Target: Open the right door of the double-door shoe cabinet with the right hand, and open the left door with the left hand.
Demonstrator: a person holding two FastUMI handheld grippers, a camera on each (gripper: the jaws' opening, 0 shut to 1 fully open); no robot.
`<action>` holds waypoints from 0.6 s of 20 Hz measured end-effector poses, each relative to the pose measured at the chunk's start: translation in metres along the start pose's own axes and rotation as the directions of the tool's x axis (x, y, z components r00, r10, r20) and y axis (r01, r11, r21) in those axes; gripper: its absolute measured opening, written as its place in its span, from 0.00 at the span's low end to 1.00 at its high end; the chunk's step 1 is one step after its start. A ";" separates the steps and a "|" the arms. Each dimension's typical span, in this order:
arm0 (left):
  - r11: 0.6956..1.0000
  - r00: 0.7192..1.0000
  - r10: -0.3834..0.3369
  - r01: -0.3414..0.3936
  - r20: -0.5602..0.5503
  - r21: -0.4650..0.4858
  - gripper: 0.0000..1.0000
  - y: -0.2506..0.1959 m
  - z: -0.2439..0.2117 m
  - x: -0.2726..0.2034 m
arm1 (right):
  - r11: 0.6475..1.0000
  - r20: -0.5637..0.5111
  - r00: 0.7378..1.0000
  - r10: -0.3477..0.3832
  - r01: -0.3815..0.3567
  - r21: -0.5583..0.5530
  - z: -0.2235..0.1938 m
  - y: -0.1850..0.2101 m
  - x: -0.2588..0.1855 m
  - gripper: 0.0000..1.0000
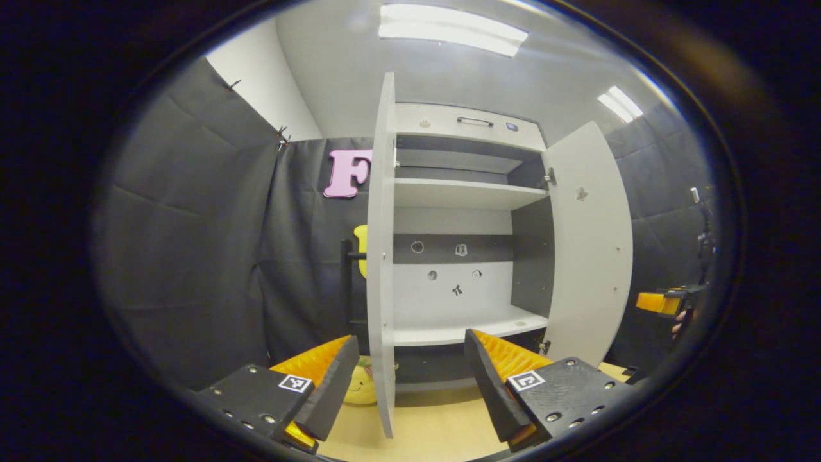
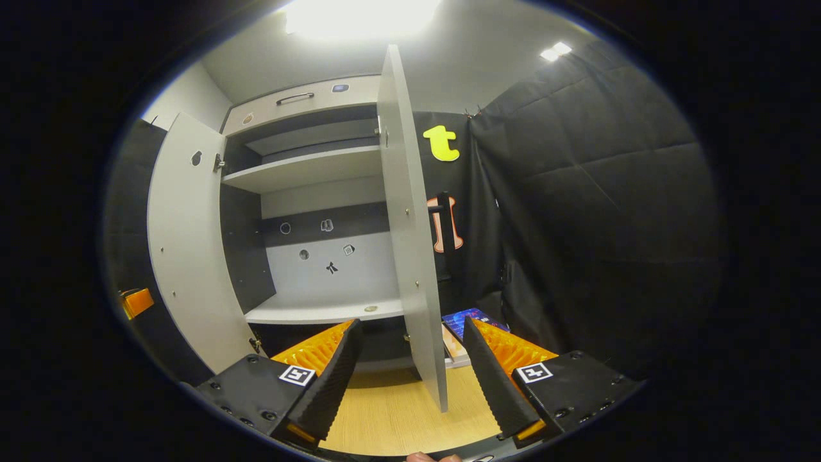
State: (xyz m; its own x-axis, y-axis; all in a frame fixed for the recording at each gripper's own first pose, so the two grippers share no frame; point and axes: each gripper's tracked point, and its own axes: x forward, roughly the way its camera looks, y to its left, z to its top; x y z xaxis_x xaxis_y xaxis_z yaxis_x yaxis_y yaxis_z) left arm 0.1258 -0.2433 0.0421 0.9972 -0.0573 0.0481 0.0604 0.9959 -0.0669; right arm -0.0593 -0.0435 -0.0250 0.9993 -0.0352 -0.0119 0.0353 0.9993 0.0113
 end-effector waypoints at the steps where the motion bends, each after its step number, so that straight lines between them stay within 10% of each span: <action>1: 1.000 1.000 0.005 -0.005 0.002 -0.006 0.94 0.000 -0.002 -0.002 | 1.000 -0.009 1.000 0.006 -0.007 -0.001 -0.003 0.001 0.002 0.98; 12: 1.000 1.000 -0.002 0.002 0.002 0.031 0.94 -0.005 0.002 -0.002 | 0.999 -0.034 0.998 0.047 -0.046 0.019 -0.010 0.006 0.003 0.98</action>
State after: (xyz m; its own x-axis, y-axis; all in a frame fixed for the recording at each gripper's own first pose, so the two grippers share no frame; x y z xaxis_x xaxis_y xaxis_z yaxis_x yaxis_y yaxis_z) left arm 0.1231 -0.2476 0.0445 0.9970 -0.0587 0.0503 0.0605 0.9975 -0.0362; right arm -0.0564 -0.0370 -0.0350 0.9989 0.0118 -0.0452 -0.0105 0.9995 0.0305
